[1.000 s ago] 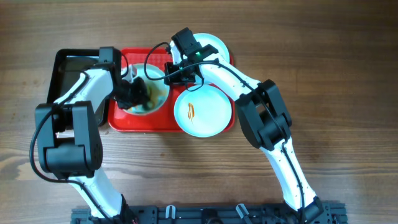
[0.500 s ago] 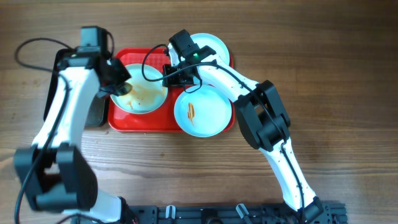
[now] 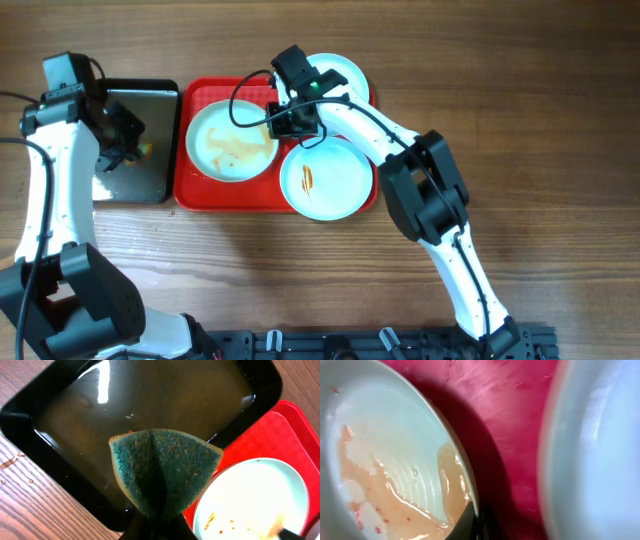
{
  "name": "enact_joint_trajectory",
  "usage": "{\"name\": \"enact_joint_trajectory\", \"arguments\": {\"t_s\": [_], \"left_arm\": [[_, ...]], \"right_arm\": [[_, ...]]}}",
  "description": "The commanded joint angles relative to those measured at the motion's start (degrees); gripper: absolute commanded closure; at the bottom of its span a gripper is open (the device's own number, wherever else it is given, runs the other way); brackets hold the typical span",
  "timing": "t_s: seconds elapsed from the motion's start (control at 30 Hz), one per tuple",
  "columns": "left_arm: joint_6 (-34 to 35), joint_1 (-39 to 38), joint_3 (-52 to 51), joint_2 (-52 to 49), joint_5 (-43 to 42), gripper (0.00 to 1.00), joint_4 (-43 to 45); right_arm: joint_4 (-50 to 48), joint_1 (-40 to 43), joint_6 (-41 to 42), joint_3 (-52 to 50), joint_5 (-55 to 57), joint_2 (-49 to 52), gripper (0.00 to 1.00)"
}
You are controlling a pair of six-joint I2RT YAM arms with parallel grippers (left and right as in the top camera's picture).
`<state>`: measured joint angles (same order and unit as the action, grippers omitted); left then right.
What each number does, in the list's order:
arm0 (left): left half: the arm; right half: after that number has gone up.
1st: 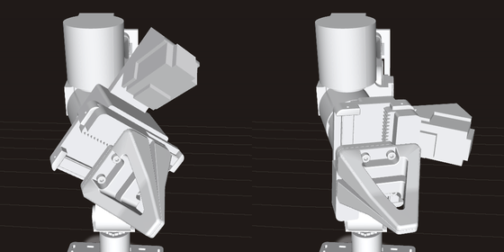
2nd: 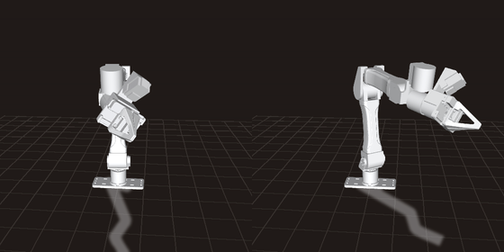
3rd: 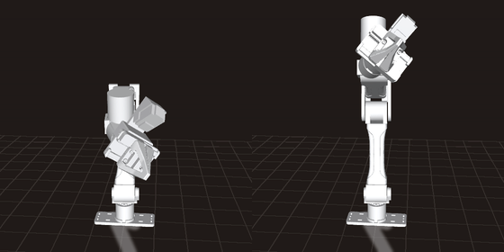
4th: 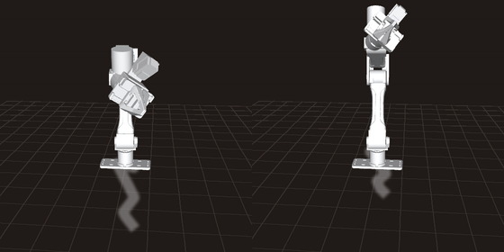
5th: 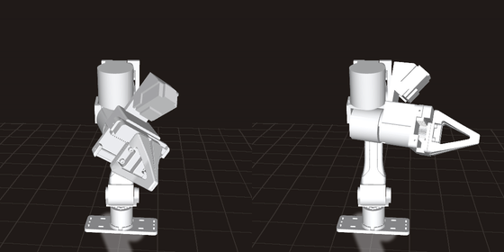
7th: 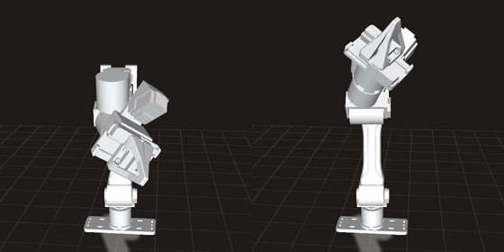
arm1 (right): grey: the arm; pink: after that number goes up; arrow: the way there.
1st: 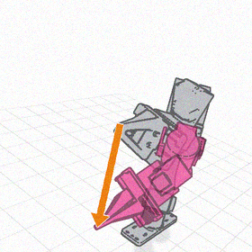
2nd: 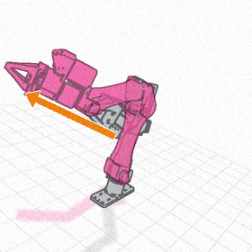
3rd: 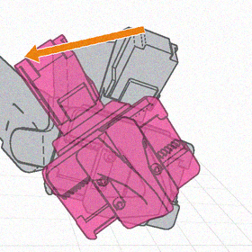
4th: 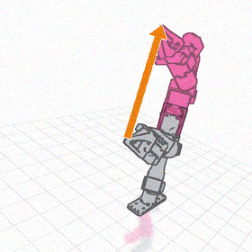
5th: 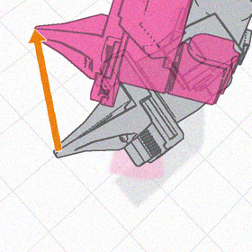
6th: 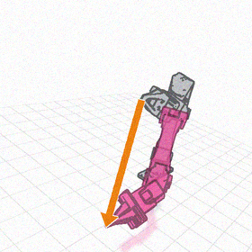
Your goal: Clean dirty plates on tray and stack at the side
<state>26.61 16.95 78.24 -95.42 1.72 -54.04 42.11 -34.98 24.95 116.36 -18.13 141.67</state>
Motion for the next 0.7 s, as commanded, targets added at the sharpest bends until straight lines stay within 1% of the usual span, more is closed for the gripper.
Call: {"name": "enact_joint_trajectory", "arguments": {"t_s": [0.0, 0.07, 0.2, 0.33, 0.4, 0.57, 0.67], "left_arm": [[-1.09, 1.40, 0.52, 0.00, 0.96, 0.96, 0.33], [-1.11, 2.27, 0.52, 0.00, 0.98, 0.96, 0.59], [-1.11, 4.48, 0.52, 0.00, 0.96, 0.96, 0.81], [-1.09, 7.37, 0.52, 0.00, 0.94, 0.96, 0.57], [-1.09, 8.09, 0.52, 0.00, 0.96, 0.96, 0.59], [-1.09, 8.09, 0.52, 0.00, 0.96, 0.96, 0.61], [-1.11, 8.09, 0.52, 0.00, 0.96, 0.96, 0.59]], "right_arm": [[0.35, -0.72, -4.28, -0.26, 14.36, -8.72, 0.96], [-0.92, -2.45, -6.73, -0.26, 21.88, -12.33, 0.96], [-5.16, -7.65, -10.82, -0.26, 35.08, -13.68, 0.96], [-13.05, -13.49, -14.56, -0.26, 42.88, -13.66, 0.96], [-18.53, -15.23, -14.25, -0.26, 43.54, -13.64, 0.95], [-29.42, -15.32, -13.97, -0.55, 38.16, -12.52, 0.96], [-34.21, -15.32, -13.88, -0.55, 38.25, -10.27, 0.96]]}}
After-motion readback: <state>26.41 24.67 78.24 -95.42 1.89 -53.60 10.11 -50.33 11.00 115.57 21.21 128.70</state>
